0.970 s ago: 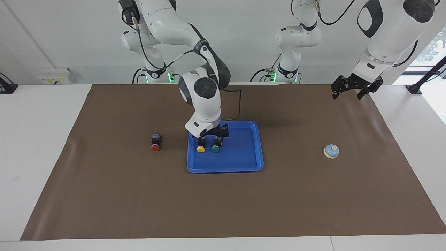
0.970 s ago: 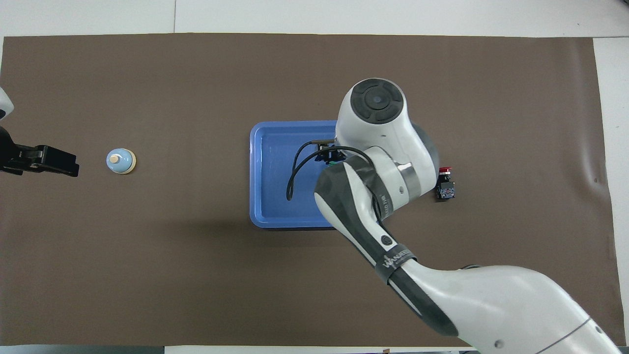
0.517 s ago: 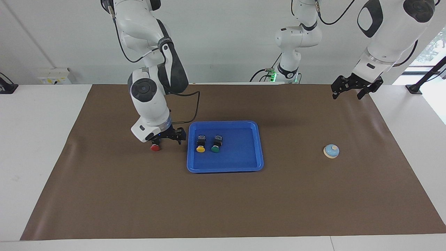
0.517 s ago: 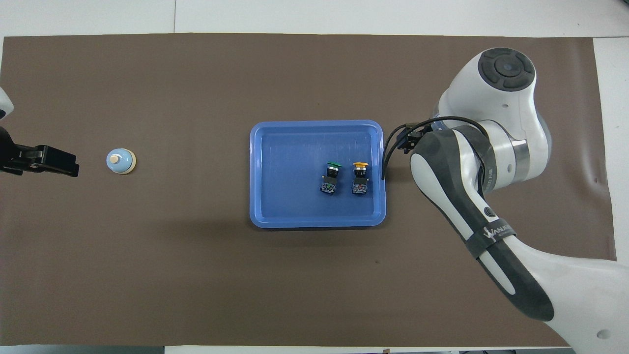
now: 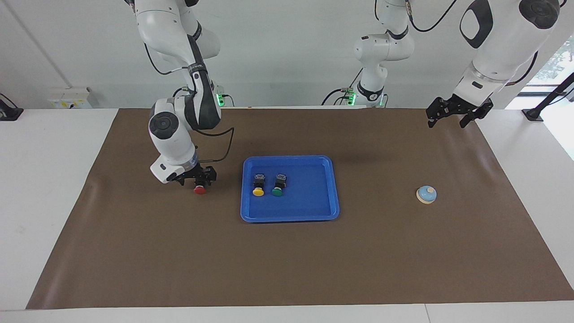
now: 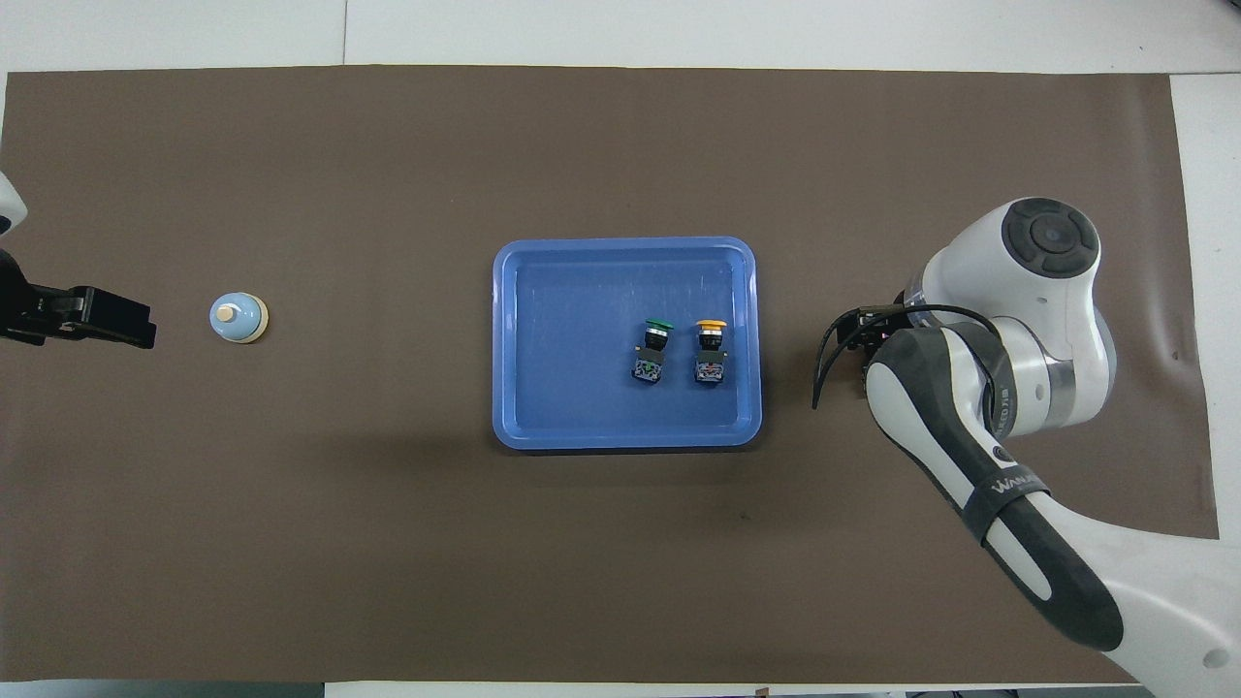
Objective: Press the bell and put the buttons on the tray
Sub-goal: 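Move the right gripper to the red button and grasp it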
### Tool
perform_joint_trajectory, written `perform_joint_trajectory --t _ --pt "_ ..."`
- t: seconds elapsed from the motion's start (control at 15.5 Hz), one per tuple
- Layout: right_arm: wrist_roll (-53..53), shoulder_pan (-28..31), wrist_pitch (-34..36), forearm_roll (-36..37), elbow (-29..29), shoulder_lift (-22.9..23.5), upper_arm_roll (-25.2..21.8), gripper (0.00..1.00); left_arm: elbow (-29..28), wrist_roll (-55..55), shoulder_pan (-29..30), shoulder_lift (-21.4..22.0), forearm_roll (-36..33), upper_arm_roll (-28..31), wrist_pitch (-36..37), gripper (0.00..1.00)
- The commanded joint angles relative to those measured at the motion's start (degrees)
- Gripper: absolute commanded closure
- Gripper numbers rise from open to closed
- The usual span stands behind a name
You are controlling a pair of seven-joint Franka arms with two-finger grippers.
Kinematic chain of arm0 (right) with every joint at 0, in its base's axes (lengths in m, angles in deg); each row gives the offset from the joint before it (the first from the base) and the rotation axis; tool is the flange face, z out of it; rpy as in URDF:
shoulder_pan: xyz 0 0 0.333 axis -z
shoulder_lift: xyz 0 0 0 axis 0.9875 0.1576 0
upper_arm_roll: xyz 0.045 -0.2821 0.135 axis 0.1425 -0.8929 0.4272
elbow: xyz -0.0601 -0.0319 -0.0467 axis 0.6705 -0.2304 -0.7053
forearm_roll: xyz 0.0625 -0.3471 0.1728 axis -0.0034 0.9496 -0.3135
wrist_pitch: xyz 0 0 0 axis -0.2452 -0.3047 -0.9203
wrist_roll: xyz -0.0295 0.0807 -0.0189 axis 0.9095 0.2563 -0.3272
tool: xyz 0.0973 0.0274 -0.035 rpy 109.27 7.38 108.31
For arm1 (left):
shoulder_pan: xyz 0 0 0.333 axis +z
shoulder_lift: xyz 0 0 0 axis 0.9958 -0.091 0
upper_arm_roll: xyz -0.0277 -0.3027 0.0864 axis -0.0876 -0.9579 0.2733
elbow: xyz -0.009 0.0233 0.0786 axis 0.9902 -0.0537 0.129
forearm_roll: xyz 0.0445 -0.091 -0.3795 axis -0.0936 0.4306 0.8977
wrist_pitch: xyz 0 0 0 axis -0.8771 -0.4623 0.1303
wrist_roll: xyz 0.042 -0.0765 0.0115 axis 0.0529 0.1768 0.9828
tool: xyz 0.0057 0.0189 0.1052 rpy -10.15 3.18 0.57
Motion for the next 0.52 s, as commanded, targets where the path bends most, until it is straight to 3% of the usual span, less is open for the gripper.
perform_joint_trajectory --t 0.0,0.45 --pt "-0.6 1.0 -2.5 0.1 3.5 -2.6 0.9 0.00 -0.3 -0.5 0.1 0.9 -0.4 -0.1 -0.1 0.00" --pt "-0.4 1.2 -6.4 -0.2 7.2 -2.0 0.9 0.00 -0.3 -0.5 0.1 0.9 -0.4 -0.1 -0.2 0.00"
